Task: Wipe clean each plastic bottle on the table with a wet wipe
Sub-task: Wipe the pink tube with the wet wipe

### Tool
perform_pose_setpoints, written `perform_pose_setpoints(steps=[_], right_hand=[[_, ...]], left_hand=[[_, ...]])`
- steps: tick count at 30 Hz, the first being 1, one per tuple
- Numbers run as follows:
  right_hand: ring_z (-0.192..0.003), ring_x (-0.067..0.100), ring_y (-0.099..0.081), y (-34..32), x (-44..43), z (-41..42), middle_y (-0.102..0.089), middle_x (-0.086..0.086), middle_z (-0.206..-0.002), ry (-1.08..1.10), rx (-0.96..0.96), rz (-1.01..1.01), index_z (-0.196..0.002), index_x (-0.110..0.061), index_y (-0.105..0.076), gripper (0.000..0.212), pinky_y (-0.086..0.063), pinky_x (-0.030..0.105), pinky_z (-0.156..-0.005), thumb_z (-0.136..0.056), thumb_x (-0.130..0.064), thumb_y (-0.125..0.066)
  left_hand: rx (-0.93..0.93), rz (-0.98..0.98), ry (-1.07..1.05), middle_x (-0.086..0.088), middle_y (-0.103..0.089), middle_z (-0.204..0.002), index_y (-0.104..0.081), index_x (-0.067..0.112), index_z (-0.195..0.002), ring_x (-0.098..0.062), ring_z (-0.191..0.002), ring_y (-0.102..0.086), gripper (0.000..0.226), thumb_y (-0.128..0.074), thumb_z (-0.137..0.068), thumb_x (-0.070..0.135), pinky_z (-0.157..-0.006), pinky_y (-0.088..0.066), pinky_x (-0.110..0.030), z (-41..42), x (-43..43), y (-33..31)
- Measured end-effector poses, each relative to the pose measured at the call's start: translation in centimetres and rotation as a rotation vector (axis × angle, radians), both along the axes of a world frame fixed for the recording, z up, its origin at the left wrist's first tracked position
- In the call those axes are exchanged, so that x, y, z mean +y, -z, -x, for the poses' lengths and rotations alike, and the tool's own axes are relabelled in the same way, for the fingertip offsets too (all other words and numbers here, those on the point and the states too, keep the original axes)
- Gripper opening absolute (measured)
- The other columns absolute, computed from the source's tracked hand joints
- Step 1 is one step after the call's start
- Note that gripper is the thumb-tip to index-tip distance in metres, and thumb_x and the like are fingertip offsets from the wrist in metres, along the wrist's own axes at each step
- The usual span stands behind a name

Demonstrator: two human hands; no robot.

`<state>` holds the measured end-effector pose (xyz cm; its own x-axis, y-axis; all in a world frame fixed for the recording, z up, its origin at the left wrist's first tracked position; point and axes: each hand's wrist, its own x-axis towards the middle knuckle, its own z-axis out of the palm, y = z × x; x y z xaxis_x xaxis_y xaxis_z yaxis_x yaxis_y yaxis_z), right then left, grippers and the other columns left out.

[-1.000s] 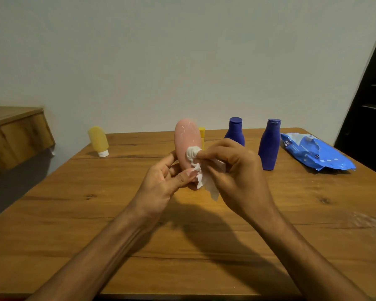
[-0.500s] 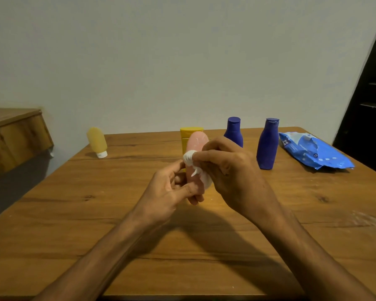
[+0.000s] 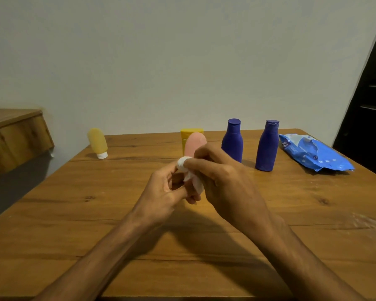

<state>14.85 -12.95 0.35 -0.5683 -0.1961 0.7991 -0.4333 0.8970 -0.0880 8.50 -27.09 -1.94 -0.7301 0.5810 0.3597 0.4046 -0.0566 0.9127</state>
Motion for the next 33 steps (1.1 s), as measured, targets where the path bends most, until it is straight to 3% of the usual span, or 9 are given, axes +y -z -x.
perform_pose_setpoints(steps=[6,12,15,18,21,25,28,30,33], right_hand=[[-0.085,0.012,-0.057,-0.5,0.9,0.2,-0.058,0.006,-0.101,0.017,0.068,0.141,-0.105,-0.006,-0.066,0.029,-0.049,0.015,-0.065,-0.078,-0.015,-0.059],[-0.082,0.009,-0.055,-1.1,1.9,0.5,-0.059,0.005,-0.097,0.052,0.121,0.250,-0.104,-0.006,-0.067,0.027,-0.050,0.014,-0.062,-0.083,-0.017,-0.055],[-0.084,0.012,-0.057,-0.7,1.4,0.5,-0.058,0.006,-0.100,0.030,0.075,0.214,-0.106,-0.006,-0.066,0.027,-0.050,0.015,-0.064,-0.080,-0.013,-0.062],[-0.084,0.014,-0.058,-0.1,0.9,0.5,-0.059,0.006,-0.101,0.031,0.012,0.088,-0.104,-0.007,-0.067,0.029,-0.043,0.010,-0.068,-0.075,-0.008,-0.070],[-0.083,0.018,-0.059,-0.3,1.3,0.5,-0.058,0.008,-0.101,0.029,0.002,0.082,-0.103,-0.006,-0.066,0.029,-0.050,0.020,-0.065,-0.074,-0.005,-0.071],[-0.084,0.019,-0.059,-1.1,1.8,0.3,-0.058,0.009,-0.100,0.059,0.032,0.170,-0.105,-0.004,-0.066,0.027,-0.054,0.025,-0.062,-0.080,-0.010,-0.061],[-0.084,0.011,-0.056,-1.4,3.0,0.4,-0.057,0.002,-0.098,0.104,0.019,0.295,-0.105,-0.008,-0.068,0.024,-0.046,0.011,-0.067,-0.082,-0.006,-0.063],[-0.084,0.006,-0.056,-1.0,3.4,0.6,-0.057,-0.005,-0.095,0.081,-0.063,0.394,-0.104,-0.015,-0.069,0.024,-0.044,0.008,-0.068,-0.083,-0.003,-0.063],[-0.088,0.008,-0.058,-0.3,2.7,0.9,-0.062,-0.005,-0.093,0.040,-0.142,0.529,-0.105,-0.016,-0.069,0.025,-0.046,0.011,-0.072,-0.085,-0.004,-0.062]], left_hand=[[-0.082,-0.007,0.071,-0.015,-0.070,-0.100,-0.059,0.006,-0.120,-0.030,-0.088,-0.070,0.033,-0.065,-0.088,0.003,-0.072,-0.059,-0.035,-0.4,0.0,0.2],[-0.046,0.023,0.124,-0.018,-0.068,-0.105,-0.059,0.016,-0.122,-0.037,-0.094,-0.067,0.043,-0.073,-0.082,0.019,-0.075,-0.059,-0.043,-0.5,0.2,0.4],[-0.040,0.021,0.108,-0.016,-0.069,-0.102,-0.059,0.013,-0.120,-0.033,-0.091,-0.069,0.046,-0.077,-0.080,0.025,-0.073,-0.060,-0.040,-0.3,0.2,0.4],[-0.066,0.006,0.066,-0.013,-0.071,-0.098,-0.058,0.010,-0.117,-0.029,-0.086,-0.071,0.039,-0.067,-0.080,0.018,-0.072,-0.059,-0.037,-0.3,0.3,0.5],[-0.076,0.020,0.073,-0.013,-0.071,-0.097,-0.059,0.009,-0.117,-0.028,-0.084,-0.070,0.037,-0.069,-0.082,0.018,-0.071,-0.058,-0.034,-0.2,0.4,0.5],[-0.043,0.047,0.113,-0.012,-0.067,-0.109,-0.059,0.018,-0.123,-0.030,-0.096,-0.067,0.052,-0.074,-0.075,0.032,-0.076,-0.060,-0.041,-0.3,0.3,0.8],[-0.047,0.065,0.125,-0.005,-0.067,-0.117,-0.052,0.019,-0.133,-0.023,-0.107,-0.065,0.064,-0.077,-0.076,0.029,-0.084,-0.057,-0.034,-0.6,0.3,0.7],[-0.065,0.007,0.143,-0.008,-0.071,-0.111,-0.053,0.016,-0.131,-0.022,-0.101,-0.069,0.058,-0.077,-0.079,0.018,-0.081,-0.056,-0.027,-0.9,0.4,0.0],[-0.133,-0.114,0.172,-0.015,-0.073,-0.103,-0.053,0.013,-0.126,-0.024,-0.083,-0.071,0.051,-0.068,-0.077,0.014,-0.076,-0.060,-0.032,-0.8,0.4,-1.2]])
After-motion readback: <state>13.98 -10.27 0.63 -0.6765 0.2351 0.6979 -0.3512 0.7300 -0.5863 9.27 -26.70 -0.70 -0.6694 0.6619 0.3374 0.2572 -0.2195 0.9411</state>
